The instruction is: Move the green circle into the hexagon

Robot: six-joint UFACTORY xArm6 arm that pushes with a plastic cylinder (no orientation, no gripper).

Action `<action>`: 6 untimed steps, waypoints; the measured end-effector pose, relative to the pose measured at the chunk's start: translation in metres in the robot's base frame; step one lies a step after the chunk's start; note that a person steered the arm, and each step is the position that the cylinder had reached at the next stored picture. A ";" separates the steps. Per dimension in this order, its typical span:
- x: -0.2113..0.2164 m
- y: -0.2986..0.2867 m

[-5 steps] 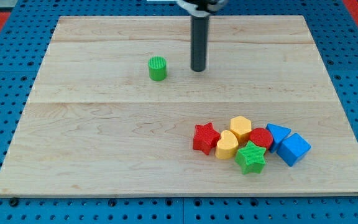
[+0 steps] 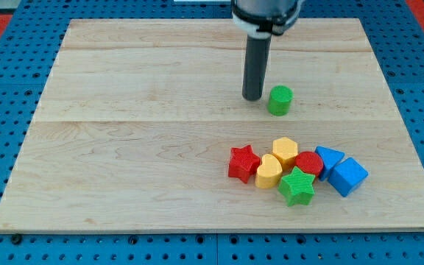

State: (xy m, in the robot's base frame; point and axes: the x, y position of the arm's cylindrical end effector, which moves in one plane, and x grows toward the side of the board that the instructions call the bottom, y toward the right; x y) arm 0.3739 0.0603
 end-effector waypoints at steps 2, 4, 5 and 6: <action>0.050 0.059; 0.031 0.071; 0.049 0.053; 0.077 0.034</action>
